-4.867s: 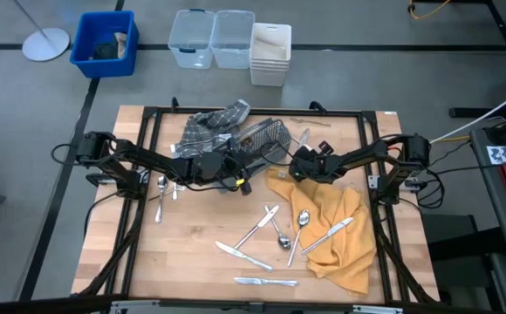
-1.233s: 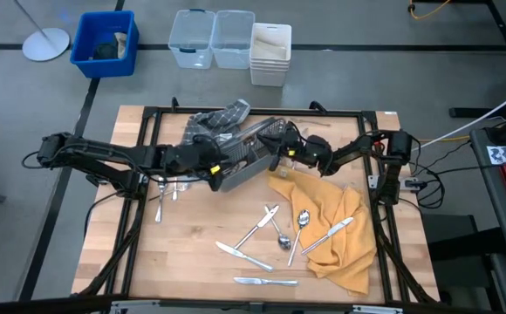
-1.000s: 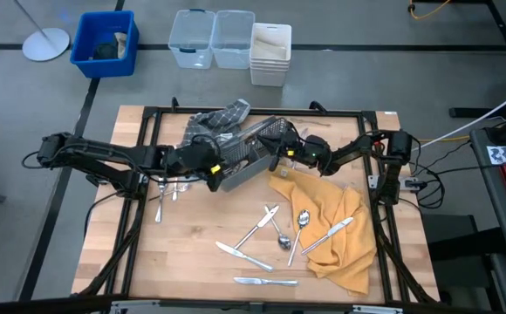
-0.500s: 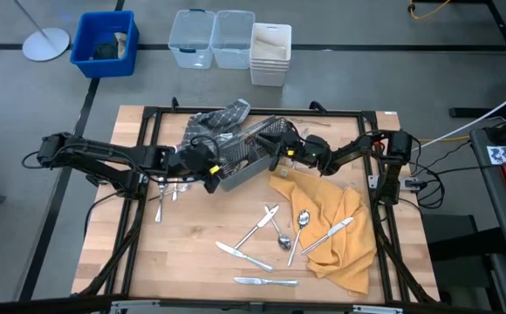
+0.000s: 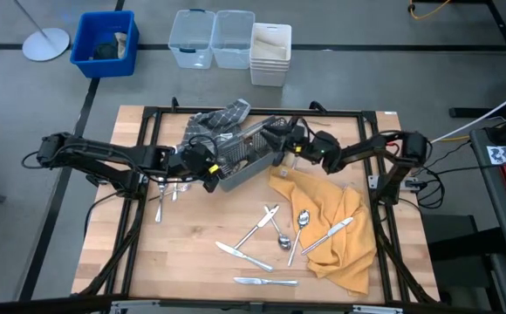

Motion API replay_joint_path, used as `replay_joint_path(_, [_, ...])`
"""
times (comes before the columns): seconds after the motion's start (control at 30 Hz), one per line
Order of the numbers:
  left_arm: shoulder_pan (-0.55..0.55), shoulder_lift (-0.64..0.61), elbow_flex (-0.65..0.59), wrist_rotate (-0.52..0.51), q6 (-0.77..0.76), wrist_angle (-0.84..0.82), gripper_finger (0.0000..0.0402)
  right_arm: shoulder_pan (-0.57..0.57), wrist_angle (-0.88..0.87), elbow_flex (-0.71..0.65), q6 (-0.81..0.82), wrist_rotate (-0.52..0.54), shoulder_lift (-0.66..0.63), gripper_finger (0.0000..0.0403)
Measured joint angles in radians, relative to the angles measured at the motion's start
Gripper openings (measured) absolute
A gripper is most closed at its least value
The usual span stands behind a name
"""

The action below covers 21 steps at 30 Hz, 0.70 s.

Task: Sort silverware
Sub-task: Put the silver spoon into the gray silverware basket

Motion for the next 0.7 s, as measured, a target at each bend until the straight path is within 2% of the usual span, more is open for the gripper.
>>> replay_joint_path(0.1, [0.000,-0.007,0.000,0.044,-0.043,-0.016,0.0120,0.000,-0.001,0.000,0.001,-0.072,-0.022,0.0115])
replay_joint_path(0.27, [0.000,-0.031,0.006,0.138,-0.129,-0.125,0.0120,0.000,-0.022,0.000,0.004,-0.269,-0.055,0.0115])
replay_joint_path(0.4, [0.000,-0.057,0.007,0.155,-0.199,-0.204,0.0120,0.000,-0.029,0.000,0.005,-0.357,-0.061,0.0115])
replay_joint_path(0.53, [0.000,-0.094,0.001,0.161,-0.213,-0.209,0.0120,-0.001,-0.041,0.000,0.005,-0.346,-0.061,0.0115])
replay_joint_path(0.7, [-0.001,-0.127,-0.006,0.157,-0.134,-0.115,0.0120,-0.001,-0.082,0.000,-0.033,-0.272,-0.061,0.0115])
